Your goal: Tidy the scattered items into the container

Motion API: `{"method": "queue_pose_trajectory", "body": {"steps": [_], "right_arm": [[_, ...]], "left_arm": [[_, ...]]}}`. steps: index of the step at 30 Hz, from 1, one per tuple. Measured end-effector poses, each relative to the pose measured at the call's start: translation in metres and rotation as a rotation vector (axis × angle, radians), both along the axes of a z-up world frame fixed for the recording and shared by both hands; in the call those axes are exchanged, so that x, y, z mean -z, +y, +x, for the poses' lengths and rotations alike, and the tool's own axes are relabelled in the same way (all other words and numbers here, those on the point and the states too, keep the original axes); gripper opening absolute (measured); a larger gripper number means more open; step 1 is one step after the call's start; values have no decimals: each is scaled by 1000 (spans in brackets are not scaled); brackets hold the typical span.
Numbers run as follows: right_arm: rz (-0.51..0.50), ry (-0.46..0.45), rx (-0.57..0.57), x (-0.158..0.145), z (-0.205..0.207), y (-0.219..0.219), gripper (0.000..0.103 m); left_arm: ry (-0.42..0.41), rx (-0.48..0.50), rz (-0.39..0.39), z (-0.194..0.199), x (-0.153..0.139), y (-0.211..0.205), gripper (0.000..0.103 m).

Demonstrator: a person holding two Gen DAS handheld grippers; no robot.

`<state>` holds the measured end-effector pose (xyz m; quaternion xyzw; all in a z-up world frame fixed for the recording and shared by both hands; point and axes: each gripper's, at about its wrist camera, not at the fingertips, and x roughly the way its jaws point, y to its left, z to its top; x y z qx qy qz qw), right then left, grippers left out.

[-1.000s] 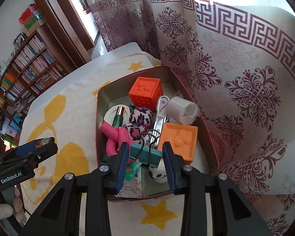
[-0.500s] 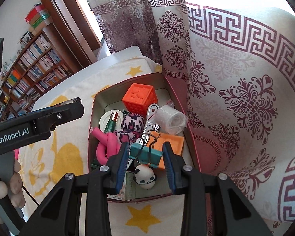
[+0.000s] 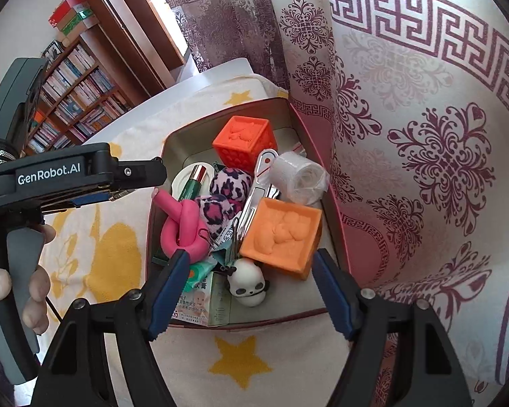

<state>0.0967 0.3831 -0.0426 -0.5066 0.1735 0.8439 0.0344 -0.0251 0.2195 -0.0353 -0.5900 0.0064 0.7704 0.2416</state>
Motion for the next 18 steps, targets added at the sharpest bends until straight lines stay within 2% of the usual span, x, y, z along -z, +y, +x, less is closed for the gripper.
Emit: {"method": "queue_pose_trajectory", "body": {"steps": [1,2,3,6,9,13,15,18], "right_arm": [[-3,-8,5,2,3,1,78],[-7,-14,10,3,5,1,78],[-10,-21,13,5,8,1,78],[-12,-36,6,8,16,-3,78],[-13,-44,3,9,24,-7,78],[-28,-49,0,9,33,-9,79],[-40,-62,-7,10,36,-11,79],[-52,-90,-24,14,41,-16,80]], "left_arm": [[8,6,11,-1,-2,1,87],[18,13,24,-1,-4,3,97],[35,19,37,-1,-8,5,103],[91,49,57,-1,-21,11,103],[103,61,78,-1,-28,13,103],[101,-7,116,-1,-34,-6,103],[114,-36,106,1,-38,-18,103],[159,-44,47,11,-45,-32,103]]}}
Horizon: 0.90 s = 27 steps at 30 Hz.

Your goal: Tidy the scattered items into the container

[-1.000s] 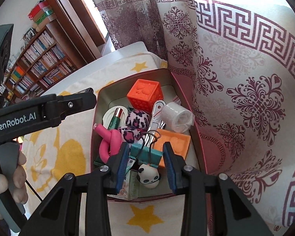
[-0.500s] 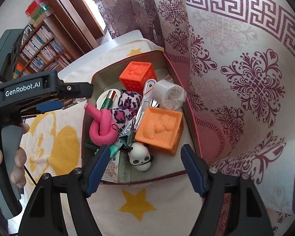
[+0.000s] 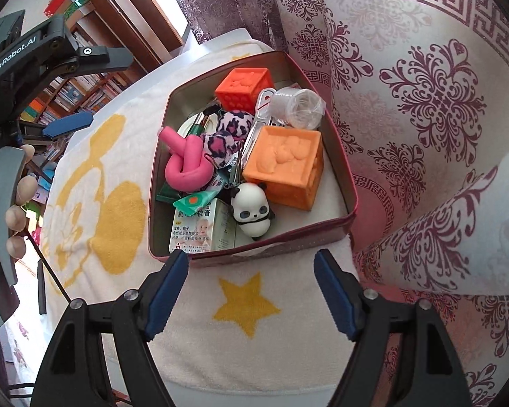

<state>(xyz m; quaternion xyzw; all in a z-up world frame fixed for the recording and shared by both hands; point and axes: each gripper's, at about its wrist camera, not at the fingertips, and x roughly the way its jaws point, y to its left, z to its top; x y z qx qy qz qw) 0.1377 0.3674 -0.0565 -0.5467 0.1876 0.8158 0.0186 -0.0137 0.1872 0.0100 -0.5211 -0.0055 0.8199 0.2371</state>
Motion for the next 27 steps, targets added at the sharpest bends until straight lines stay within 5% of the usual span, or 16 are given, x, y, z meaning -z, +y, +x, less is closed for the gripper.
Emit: {"method": "queue_pose_trajectory", "body": {"steps": [5,9,11,15,27], "right_arm": [[23,-48,-43,5,7,-13,80],[51,-56,-70,1,10,-18,80],[68,-40,-80,-5,12,-19,81],[128,6,-105,-22,15,-20,81],[137,43,-72,-35,25,-1,82]], "left_arm": [[33,-60,-93,24,-12,-20,103],[-32,-158,-61,37,-18,-40,103],[45,-184,-89,51,-29,-44,103],[219,-149,-235,81,-56,-32,103],[266,-91,-244,111,-89,-1,103]]}}
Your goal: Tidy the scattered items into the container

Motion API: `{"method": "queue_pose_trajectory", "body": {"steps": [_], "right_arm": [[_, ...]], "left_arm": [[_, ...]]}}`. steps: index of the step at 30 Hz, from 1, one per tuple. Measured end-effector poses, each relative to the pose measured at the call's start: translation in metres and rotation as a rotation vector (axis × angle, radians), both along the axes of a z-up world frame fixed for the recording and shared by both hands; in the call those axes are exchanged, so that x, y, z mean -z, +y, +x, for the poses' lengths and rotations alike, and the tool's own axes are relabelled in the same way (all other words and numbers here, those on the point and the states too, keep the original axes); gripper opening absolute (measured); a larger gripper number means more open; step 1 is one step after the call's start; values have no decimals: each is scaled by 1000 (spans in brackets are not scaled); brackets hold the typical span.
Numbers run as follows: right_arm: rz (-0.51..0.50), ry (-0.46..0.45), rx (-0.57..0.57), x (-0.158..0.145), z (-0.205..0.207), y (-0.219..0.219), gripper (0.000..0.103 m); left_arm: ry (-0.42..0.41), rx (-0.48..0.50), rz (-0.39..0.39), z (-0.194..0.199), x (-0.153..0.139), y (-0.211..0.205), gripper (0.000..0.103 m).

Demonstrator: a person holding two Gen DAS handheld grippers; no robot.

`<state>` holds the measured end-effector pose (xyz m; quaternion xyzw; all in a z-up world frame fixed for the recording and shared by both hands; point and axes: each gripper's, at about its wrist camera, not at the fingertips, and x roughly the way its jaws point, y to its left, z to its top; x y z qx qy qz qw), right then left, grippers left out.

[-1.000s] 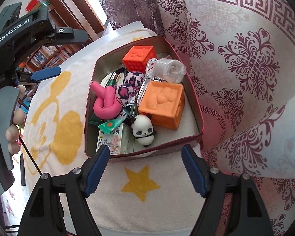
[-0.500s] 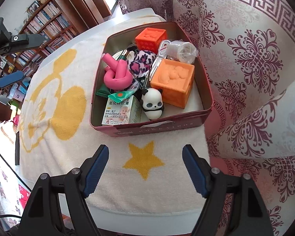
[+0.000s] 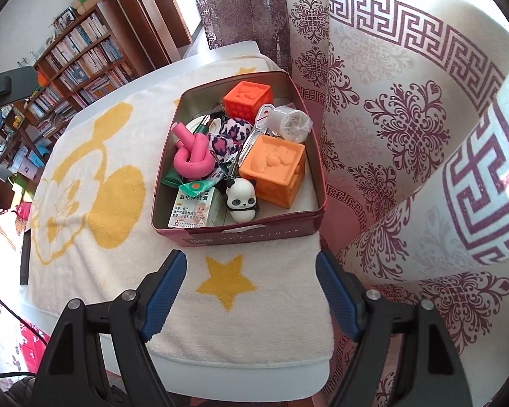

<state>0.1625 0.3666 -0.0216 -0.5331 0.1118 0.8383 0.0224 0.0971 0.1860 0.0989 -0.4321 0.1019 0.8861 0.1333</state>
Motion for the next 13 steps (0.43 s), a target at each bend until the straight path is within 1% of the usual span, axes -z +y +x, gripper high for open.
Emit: {"method": "queue_pose_trajectory", "body": {"steps": [2,5,7,10,13], "right_arm": [[0,3,1,-1,2,2,82],[-2,5,7,-1,6,7,82],[-5,6,13,-1,8,10,82],[-13,3,23,1,11,14,82],[-23,-2,33,3,13,18,82]], "left_arm": [[-27,13,30,-1,0,3,103],[-93,37,88,-2,5,7,103],[-114,50,111,-1,7,10,103],[-122,66,114,2,10,16,103],[-111,69,83,6,12,20,103]]}}
